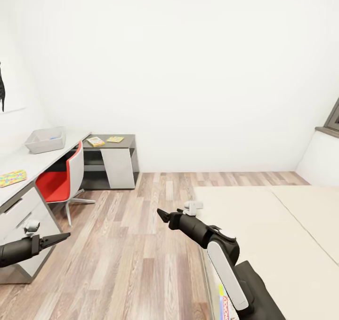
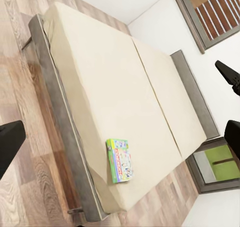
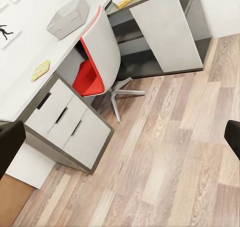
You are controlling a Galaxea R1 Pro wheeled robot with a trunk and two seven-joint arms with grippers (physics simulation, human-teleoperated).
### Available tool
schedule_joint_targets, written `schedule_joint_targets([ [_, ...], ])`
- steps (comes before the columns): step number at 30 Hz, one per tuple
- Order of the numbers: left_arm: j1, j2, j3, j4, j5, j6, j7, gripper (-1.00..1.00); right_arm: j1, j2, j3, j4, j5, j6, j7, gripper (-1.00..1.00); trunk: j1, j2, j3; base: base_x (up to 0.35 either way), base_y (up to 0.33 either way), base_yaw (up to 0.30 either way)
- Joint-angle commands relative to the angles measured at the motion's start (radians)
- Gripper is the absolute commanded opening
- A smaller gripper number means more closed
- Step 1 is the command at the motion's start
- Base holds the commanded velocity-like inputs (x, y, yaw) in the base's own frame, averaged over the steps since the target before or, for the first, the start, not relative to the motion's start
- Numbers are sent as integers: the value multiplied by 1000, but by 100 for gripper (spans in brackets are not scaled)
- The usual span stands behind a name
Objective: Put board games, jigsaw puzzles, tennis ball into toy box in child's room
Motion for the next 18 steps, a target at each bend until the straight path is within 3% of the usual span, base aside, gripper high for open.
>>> schedule_joint_targets([
  [1,-1,0,2,0,-9,10,-8,100,-1,1,-1,-1,1,5,2,100,1,-2,-2,0,258,0],
  [18,-1,0,2,0,-10,11,-8,100,-1,2,-1,-1,2,7,3,100,1,-2,-2,0,254,0],
])
